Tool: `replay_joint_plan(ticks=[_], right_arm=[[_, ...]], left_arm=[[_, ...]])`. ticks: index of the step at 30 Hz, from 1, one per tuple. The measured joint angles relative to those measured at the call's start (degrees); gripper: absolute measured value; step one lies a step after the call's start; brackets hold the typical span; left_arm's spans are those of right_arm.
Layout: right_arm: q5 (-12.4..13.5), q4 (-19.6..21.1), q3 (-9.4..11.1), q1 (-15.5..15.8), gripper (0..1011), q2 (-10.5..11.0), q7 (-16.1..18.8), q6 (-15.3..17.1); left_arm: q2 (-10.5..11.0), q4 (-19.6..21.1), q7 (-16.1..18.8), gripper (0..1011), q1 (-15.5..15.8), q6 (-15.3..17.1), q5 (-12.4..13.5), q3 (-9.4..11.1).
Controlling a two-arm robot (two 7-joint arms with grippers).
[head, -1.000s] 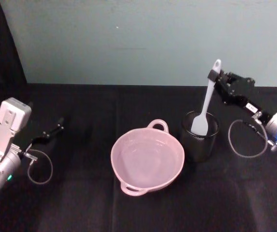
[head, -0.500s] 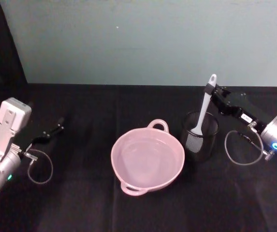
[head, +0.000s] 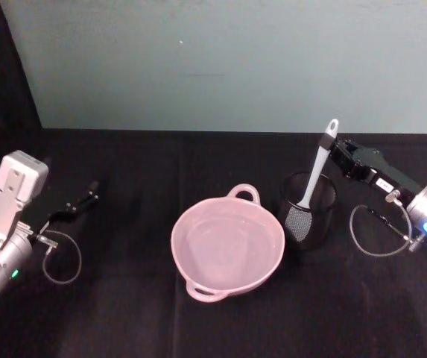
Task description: Use the one hand to pick up the spoon and stir the clear water in the bowl.
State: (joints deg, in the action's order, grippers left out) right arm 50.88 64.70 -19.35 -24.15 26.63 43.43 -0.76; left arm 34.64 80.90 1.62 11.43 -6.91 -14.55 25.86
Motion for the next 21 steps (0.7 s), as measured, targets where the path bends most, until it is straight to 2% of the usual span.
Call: replay_joint_plan(ticks=[7, 15, 18, 19, 21], right_arm=[[0.7, -1.25, -0.41, -0.41, 127, 0.05, 0.37, 0.05], [-0.02, -1.9, -1.36, -0.59, 375, 0.67, -1.15, 1.1], [-0.23, -1.88, -1.51, -0.57, 430, 0.87, -1.93, 1.72], [-0.34, -1.88, -1.56, -0.49, 499, 1.0, -2.48, 2.17], [-0.35, -1.92, -1.58, -0.31, 561, 1.27, -3.44, 3.13]], left_arm=[[0.0, 0.0, 0.0, 1005, 0.0, 0.0, 0.0, 0.0], [0.0, 0.0, 0.0, 1005, 0.0, 0.0, 0.0, 0.0], [0.0, 0.0, 0.0, 1005, 0.0, 0.0, 0.0, 0.0], [0.0, 0.0, 0.0, 1005, 0.0, 0.0, 0.0, 0.0], [0.0, 0.0, 0.0, 1005, 0.0, 0.0, 0.0, 0.0]])
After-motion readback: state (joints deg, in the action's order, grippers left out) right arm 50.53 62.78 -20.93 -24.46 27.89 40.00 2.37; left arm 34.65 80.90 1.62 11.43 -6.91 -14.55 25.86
